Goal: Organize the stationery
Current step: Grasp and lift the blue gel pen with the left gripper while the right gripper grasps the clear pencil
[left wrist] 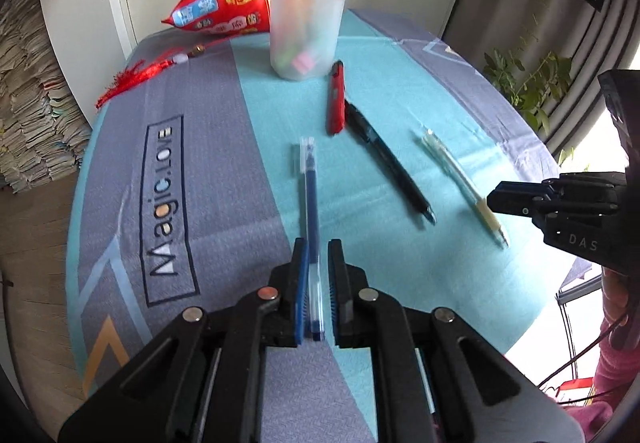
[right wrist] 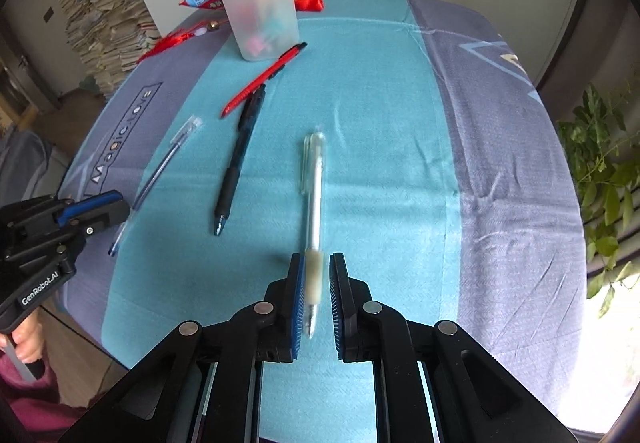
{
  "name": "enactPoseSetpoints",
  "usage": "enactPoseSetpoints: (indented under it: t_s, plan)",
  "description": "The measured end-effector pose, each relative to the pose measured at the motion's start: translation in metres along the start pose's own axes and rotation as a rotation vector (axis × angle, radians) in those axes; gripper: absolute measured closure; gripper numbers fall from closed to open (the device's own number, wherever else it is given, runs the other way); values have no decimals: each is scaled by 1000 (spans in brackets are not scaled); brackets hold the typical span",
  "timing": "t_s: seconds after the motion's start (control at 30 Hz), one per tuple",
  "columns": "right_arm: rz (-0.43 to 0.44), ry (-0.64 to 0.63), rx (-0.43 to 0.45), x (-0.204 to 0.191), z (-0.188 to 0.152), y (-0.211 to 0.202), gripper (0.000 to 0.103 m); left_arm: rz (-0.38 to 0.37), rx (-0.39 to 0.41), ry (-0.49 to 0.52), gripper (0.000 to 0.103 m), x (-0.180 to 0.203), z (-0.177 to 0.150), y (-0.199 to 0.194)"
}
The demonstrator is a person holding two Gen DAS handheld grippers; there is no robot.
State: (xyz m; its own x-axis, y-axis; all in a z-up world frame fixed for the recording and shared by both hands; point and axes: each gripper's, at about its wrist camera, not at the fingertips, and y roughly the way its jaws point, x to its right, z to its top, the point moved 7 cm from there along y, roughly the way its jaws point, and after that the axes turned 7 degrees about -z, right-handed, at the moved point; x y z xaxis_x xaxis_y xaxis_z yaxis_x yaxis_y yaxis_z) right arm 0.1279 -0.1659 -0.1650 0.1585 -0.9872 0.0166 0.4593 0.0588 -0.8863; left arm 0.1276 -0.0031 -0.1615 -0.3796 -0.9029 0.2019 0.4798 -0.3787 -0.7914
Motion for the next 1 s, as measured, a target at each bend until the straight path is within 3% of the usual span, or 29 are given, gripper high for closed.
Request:
enactPoseSetpoints:
  t_s: [0.13,0.2,0.27,0.33,0.9,0.93,1.0]
  plan:
    - [9,8,25,-4,18,1,91,29,12,-4,87,-7,17,6]
    - [0,1,26,-7,26,5,91,31,9,-8,81,-10,25,12]
    - [-10,-12,25,-10,34,11,90,34,9,-5,68,-10,32,18]
    - [-24,-14,16,-11,39,16,90,45,11,12,65,-10,38,23]
    - [-27,-30,-17,-13,58,43,89,63,-41,41,66,-11,54,61]
    - [-28,-29,-16,-13,59,43,89,63,-40,42,67,-10,54,61]
    - [-31,-30,-16,-14,59,44,89,64,-34,45,82,-10,54,61]
